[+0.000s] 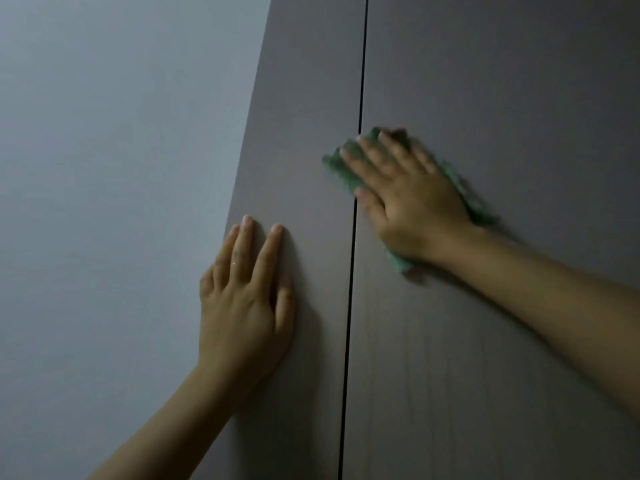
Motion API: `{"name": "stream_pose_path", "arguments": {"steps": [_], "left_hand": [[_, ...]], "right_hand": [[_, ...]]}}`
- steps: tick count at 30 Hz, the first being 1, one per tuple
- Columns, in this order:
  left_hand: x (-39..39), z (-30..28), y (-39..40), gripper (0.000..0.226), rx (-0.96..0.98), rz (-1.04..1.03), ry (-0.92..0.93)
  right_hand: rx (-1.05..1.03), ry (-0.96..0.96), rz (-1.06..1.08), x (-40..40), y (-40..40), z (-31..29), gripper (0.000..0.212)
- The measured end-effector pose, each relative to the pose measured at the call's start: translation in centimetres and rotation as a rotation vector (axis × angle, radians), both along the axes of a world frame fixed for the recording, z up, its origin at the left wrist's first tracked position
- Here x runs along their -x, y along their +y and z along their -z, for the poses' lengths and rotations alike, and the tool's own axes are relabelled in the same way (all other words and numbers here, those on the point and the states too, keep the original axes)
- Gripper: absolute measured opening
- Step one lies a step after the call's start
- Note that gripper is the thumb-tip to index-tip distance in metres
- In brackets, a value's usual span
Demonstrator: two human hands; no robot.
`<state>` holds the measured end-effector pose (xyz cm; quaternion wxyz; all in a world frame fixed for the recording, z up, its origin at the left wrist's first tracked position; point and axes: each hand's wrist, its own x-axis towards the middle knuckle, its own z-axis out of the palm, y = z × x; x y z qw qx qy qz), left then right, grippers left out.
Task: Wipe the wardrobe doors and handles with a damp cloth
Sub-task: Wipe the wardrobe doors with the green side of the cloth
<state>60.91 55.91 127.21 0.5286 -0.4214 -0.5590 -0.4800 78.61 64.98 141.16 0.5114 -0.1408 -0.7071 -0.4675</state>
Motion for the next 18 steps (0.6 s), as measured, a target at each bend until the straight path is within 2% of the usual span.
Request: {"name": "stream_pose_path", "arguments": {"steps": [2, 4, 8, 10, 15, 18], "left_hand": [[0.0, 0.0, 0.0, 0.061, 0.001, 0.006, -0.002], [0.0, 0.2, -0.1, 0.061, 0.000, 0.023, -0.015], [0.2, 1.8, -0.3, 0.064, -0.064, 0.142, -0.081], [0.5, 2.9, -0.6, 0.064, -0.082, 0.208, -0.115], [0.6, 4.5, -1.7, 0.068, -0.001, 0.313, -0.310], [0.3, 5.0, -2.1, 0.080, 0.076, 0.367, -0.444]], "right_hand": [[0.111, 0.135, 0.029, 1.9, -1.0, -2.6, 0.060], [0.154, 0.148, 0.032, 4.1, -2.3, -2.7, 0.058], [0.017, -0.207, -0.006, 5.1, -2.9, 2.4, 0.055], [-0.023, -0.285, 0.000, 4.5, -2.7, 3.1, 0.060], [0.072, -0.074, 0.037, 7.4, -4.0, -2.7, 0.053], [0.103, -0.071, 0.028, 9.5, -5.3, -2.8, 0.052]]}}
